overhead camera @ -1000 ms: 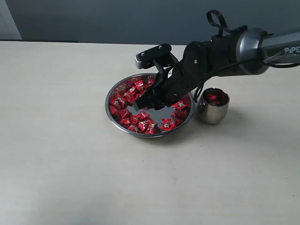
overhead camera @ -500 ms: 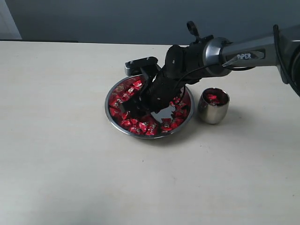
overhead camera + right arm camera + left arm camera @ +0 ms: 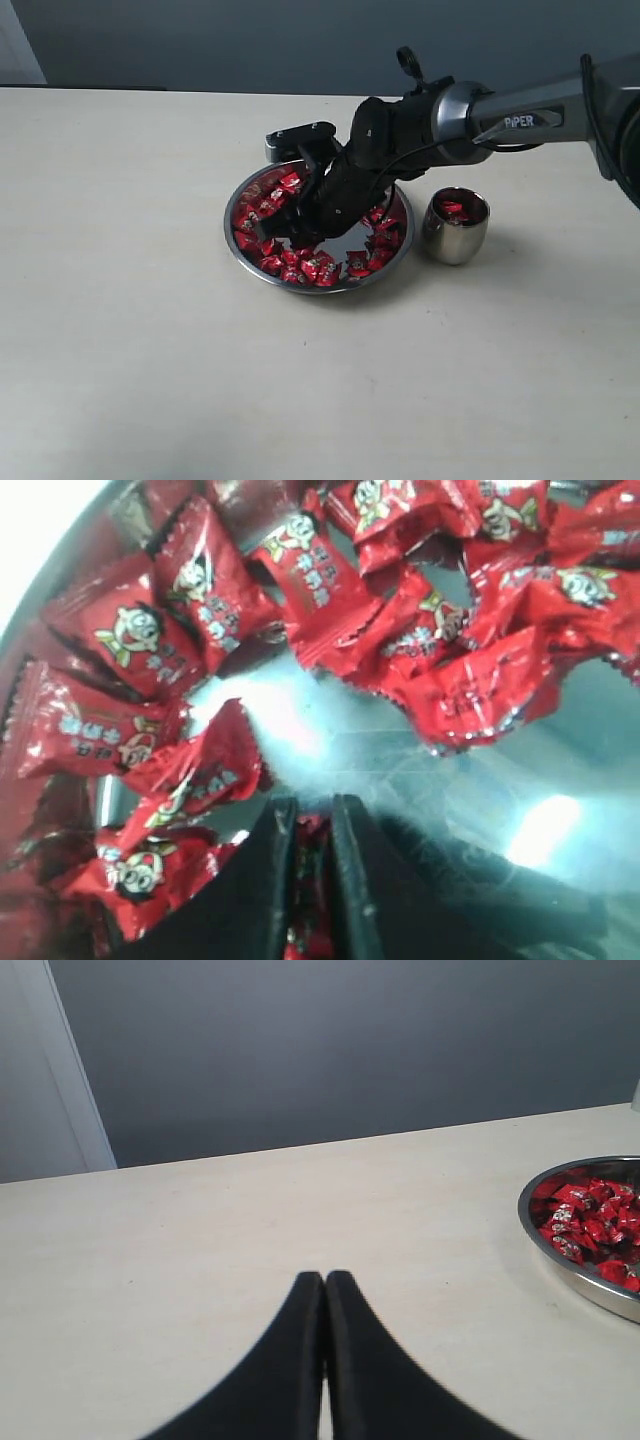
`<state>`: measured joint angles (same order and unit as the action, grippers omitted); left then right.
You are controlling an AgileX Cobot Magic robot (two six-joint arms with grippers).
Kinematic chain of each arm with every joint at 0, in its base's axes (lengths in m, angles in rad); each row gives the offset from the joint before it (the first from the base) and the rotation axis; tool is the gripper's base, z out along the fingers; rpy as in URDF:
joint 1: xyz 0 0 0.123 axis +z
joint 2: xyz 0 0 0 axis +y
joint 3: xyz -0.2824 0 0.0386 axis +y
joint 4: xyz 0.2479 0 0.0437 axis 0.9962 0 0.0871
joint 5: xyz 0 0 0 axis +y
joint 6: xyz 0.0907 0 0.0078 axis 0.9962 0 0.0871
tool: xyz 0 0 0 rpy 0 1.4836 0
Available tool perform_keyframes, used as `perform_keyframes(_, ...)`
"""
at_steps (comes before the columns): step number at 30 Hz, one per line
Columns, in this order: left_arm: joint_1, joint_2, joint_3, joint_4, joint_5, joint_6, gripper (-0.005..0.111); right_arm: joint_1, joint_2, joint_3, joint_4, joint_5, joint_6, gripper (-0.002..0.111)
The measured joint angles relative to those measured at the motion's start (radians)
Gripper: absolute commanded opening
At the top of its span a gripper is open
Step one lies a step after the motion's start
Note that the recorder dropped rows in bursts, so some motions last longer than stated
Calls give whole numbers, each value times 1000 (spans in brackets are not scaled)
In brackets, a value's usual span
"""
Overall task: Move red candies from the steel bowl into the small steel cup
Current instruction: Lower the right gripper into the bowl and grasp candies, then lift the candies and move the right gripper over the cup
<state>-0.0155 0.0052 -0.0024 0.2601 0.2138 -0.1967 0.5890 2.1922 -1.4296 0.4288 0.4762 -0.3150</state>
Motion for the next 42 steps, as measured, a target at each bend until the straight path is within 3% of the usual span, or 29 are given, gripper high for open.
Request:
perform_keyframes(7,0,0,0,0,0,0,0,2,-73,0,-14,-6,0,1)
perform_keyframes(14,0,0,0,0,0,0,0,-3,-227,0,-163,22,45,1)
perform_keyframes(20,0,0,0,0,0,0,0,-100,-335,0,-309,111,201,1)
perform_keyframes(27,0,0,0,0,0,0,0,-235,-371,0,-351,280,235,1)
perform_keyframes(37,0,0,0,0,0,0,0,-269,-363,0,-374,435,240,1)
perform_keyframes(39,0,0,0,0,0,0,0,-269,-351,0,-378,448,240,4)
perform_keyframes(42,0,0,0,0,0,0,0,-269,-339,0,-390,464,238,19)
